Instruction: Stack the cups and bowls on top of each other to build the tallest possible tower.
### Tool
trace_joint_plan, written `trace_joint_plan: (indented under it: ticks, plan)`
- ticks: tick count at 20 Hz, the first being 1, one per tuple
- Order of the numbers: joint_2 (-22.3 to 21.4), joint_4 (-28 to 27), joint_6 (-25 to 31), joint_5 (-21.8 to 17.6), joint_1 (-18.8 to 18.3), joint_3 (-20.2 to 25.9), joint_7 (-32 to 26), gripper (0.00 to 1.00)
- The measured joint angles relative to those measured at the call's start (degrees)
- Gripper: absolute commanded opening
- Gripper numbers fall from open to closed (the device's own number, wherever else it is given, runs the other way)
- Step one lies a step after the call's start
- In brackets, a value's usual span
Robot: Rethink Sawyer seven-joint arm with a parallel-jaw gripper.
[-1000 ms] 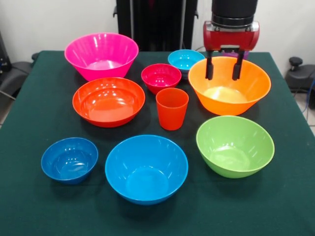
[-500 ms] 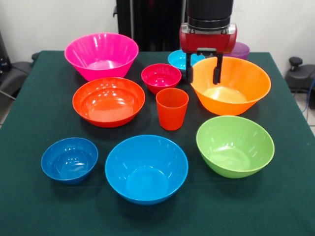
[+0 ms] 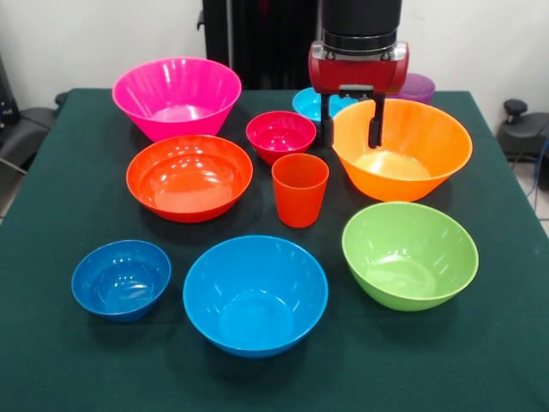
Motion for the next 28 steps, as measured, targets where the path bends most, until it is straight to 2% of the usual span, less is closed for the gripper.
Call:
trace_joint_plan:
  ticks: [15, 28]
  plan:
    - [2.58, 0.00, -0.56, -3.81, -2.51, 1.09, 0.00, 1.00]
    - [8.06, -0.01, -7.19, -7.74, -3.75, 1.86, 0.00, 1.00]
